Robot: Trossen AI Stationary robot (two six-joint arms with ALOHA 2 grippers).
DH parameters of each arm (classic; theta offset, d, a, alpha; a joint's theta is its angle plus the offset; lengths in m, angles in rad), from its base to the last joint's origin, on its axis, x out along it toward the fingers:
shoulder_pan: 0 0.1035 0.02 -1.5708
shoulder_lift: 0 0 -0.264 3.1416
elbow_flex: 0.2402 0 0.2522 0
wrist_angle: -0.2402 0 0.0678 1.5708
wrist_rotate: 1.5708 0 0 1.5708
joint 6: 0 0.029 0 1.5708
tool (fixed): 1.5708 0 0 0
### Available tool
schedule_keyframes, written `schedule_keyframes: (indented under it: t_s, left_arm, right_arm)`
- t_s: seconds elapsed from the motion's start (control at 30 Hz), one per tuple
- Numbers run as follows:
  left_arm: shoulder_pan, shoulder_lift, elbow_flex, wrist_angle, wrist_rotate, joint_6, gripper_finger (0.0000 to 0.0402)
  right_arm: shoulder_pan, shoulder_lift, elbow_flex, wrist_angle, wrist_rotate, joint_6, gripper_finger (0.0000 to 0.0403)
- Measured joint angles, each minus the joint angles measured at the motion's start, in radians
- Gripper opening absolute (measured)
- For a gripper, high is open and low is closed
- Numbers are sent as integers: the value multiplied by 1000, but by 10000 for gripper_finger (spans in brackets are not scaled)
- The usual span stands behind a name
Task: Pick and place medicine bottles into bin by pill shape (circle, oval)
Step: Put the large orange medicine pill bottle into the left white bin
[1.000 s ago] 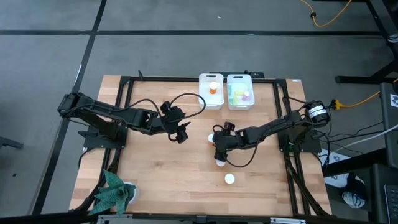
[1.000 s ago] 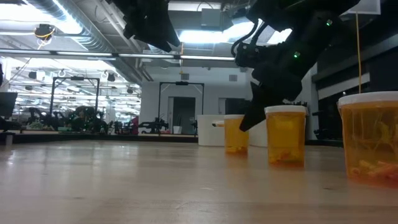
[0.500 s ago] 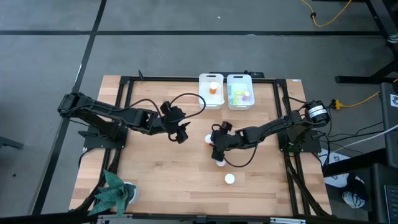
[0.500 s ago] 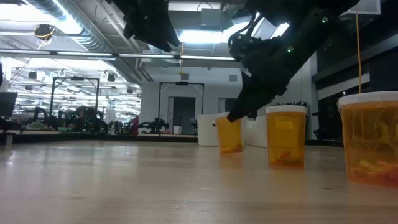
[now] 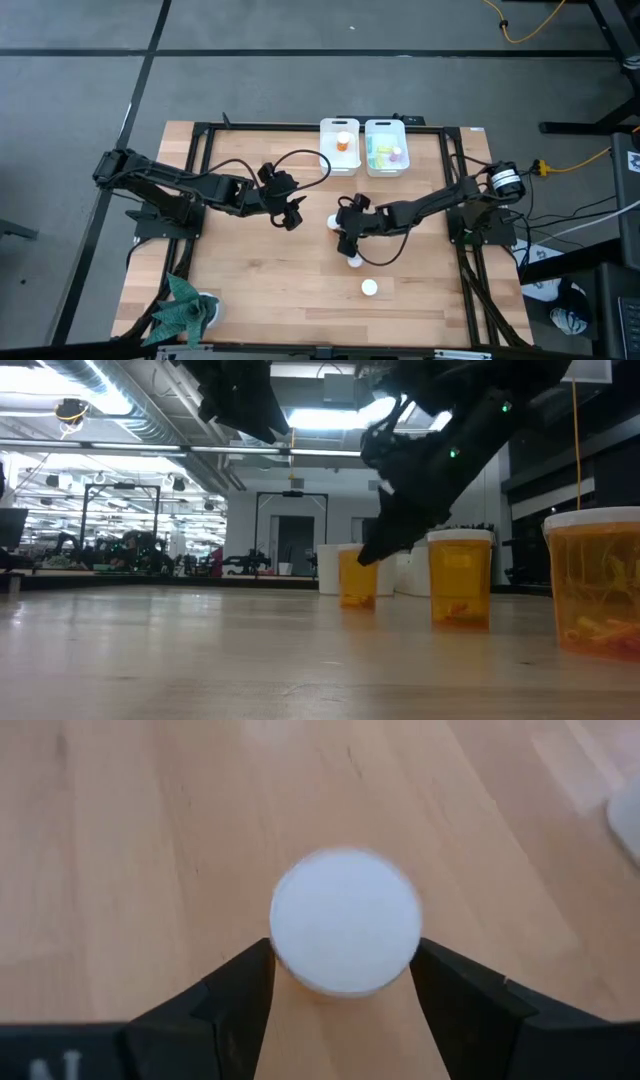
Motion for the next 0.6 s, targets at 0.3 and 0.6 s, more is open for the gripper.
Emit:
schedule_keyframes:
  t_s: [0.3,0.6]
  left_arm:
    - [0,0,0,0,0,0,199]
    - [0,0,0,0,0,0,199]
  right_arm:
    - [-20,52,0,86,-134,-49,236]
    - [-20,50,0,104,-131,-80,236]
